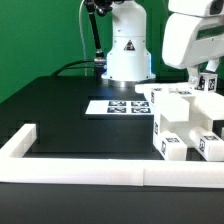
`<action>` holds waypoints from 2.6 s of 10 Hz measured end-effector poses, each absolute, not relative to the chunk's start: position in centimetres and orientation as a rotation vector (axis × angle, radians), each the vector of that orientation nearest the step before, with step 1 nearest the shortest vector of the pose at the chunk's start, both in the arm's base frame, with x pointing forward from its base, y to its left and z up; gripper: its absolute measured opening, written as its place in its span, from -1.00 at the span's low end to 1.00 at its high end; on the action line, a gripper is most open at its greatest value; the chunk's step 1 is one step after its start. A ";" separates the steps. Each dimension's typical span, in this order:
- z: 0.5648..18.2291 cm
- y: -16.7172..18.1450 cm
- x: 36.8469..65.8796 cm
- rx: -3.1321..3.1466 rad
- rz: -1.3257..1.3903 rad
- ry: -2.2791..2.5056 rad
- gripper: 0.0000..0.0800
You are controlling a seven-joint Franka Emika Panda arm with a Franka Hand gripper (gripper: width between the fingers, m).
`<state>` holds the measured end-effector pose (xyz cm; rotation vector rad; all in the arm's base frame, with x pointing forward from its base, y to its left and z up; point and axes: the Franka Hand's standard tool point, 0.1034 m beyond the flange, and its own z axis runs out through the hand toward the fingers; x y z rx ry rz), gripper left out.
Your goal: Assemble chair
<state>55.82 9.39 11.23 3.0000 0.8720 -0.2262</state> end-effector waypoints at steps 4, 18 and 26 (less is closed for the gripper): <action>11.2 9.6 55.9 3.086 -0.215 0.197 -0.27; 11.2 9.2 56.0 3.041 -0.216 0.659 0.62; 11.3 8.2 56.3 2.674 -0.236 1.610 0.62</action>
Offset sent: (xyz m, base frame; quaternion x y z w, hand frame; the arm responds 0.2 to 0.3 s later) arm 0.0009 -0.0005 -0.0127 0.0000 -0.0260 0.2628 0.9645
